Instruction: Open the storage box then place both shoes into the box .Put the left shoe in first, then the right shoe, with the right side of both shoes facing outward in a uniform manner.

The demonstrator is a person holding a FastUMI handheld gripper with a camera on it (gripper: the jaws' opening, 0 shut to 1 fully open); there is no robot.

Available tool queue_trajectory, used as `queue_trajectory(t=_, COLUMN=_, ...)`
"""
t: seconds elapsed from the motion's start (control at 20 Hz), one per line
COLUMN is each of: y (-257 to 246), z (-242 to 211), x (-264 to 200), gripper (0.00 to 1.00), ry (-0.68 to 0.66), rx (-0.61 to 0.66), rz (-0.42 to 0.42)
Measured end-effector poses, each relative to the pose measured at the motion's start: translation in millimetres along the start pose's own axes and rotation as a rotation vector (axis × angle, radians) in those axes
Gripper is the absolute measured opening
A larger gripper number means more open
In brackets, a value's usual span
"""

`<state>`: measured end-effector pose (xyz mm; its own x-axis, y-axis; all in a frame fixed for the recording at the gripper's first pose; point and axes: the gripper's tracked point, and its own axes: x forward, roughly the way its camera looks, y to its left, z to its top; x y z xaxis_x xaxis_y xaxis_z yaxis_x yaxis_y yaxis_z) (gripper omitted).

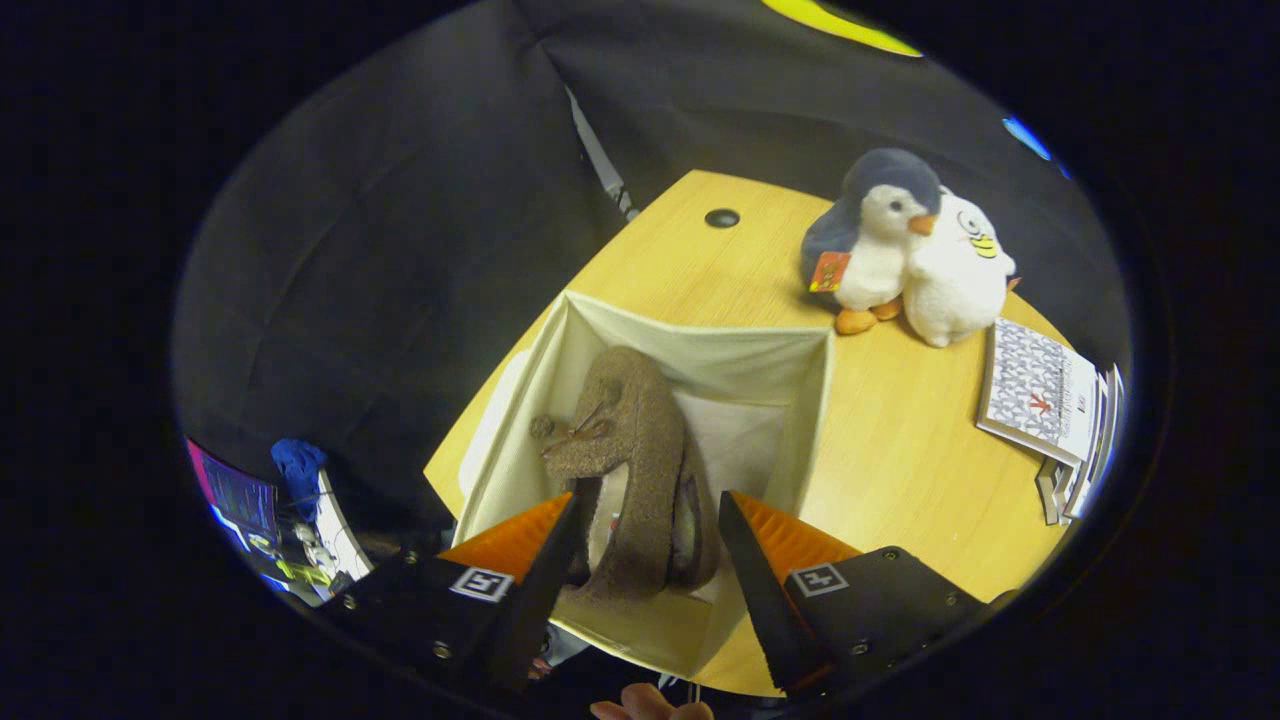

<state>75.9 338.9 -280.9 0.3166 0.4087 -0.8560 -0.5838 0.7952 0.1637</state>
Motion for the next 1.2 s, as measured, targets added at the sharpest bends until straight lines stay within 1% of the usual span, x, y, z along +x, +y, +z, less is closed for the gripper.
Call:
queue_trajectory(t=0.1, y=-12, z=12, x=-20, gripper=0.97, ry=-0.119, rx=0.018, rz=-0.024)
queue_trajectory(t=0.25, y=-22, z=30, x=-53, gripper=0.98, ry=-0.326, rx=0.068, rz=-0.024)
queue_trajectory(t=0.35, y=-43, z=43, x=-84, gripper=0.97, ry=-0.496, rx=0.062, rz=-0.084)
queue_trajectory(t=0.45, y=-63, z=48, x=-117, gripper=0.97, ry=-0.629, rx=0.055, rz=-0.155)
queue_trajectory(t=0.6, y=-84, z=60, x=-173, gripper=0.97, ry=-0.864, rx=0.096, rz=-0.224)
queue_trajectory(t=0.7, y=-107, z=58, x=-215, gripper=0.97, ry=-0.983, rx=0.113, rz=-0.305)
queue_trajectory(t=0.8, y=-122, z=54, x=-240, gripper=0.97, ry=-1.031, rx=0.127, rz=-0.363)
queue_trajectory(t=1.0, y=-150, z=51, x=-288, gripper=0.97, ry=-1.124, rx=0.175, rz=-0.427)
queue_trajectory(t=1.2, y=-176, z=40, x=-329, gripper=0.97, ry=-1.146, rx=0.198, rz=-0.517)
